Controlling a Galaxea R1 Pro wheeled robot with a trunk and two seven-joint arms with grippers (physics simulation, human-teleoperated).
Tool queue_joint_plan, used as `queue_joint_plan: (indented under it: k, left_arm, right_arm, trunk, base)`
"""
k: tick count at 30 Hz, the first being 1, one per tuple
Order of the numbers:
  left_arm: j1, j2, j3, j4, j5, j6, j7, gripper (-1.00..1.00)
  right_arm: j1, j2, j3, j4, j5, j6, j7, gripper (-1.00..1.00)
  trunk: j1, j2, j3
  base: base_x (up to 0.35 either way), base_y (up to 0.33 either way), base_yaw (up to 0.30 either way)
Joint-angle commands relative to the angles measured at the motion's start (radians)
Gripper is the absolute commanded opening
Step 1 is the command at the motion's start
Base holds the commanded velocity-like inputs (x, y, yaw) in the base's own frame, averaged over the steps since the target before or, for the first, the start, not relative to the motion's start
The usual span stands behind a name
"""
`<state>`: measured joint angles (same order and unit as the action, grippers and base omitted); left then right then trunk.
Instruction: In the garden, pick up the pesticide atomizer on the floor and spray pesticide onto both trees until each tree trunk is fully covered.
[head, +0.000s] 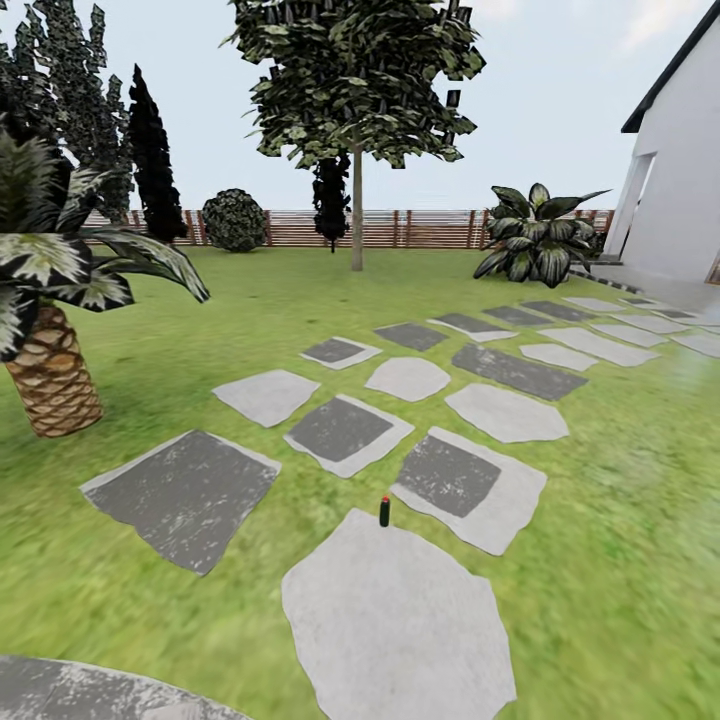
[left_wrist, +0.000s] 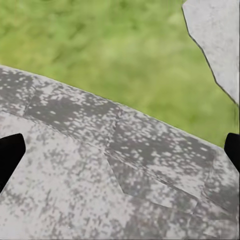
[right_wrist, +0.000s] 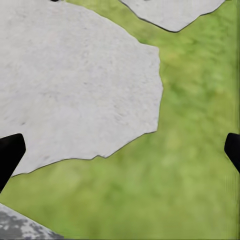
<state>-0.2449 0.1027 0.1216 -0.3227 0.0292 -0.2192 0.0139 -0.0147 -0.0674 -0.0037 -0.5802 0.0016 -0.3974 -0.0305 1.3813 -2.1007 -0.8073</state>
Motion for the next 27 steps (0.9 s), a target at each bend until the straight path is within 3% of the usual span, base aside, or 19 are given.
queue_joint_plan:
  k: [1, 20, 27]
  left_arm:
    - [-0.001, 0.000, 0.000, 0.001, 0.003, -0.003, 0.001, 1.00]
    - [-0.001, 0.000, 0.000, 0.001, 0.003, -0.003, 0.001, 1.00]
    - [-0.001, 0.000, 0.001, 0.001, 0.003, -0.003, 0.001, 1.00]
  right_arm:
    - [-0.001, 0.000, 0.001, 0.001, 0.000, -0.003, -0.003, 1.00]
    - [-0.001, 0.001, 0.002, 0.001, 0.000, -0.003, -0.003, 1.00]
    - [-0.001, 0.001, 0.002, 0.001, 0.000, -0.003, -0.003, 1.00]
  trunk:
    - [0.000, 0.000, -0.001]
    - [0.000, 0.000, -0.001]
    - [0.000, 0.000, -0.001]
  base:
    - [0.198, -0.230, 0.000]
    - [0.202, -0.228, 0.000]
    - [0.204, -0.227, -0.214]
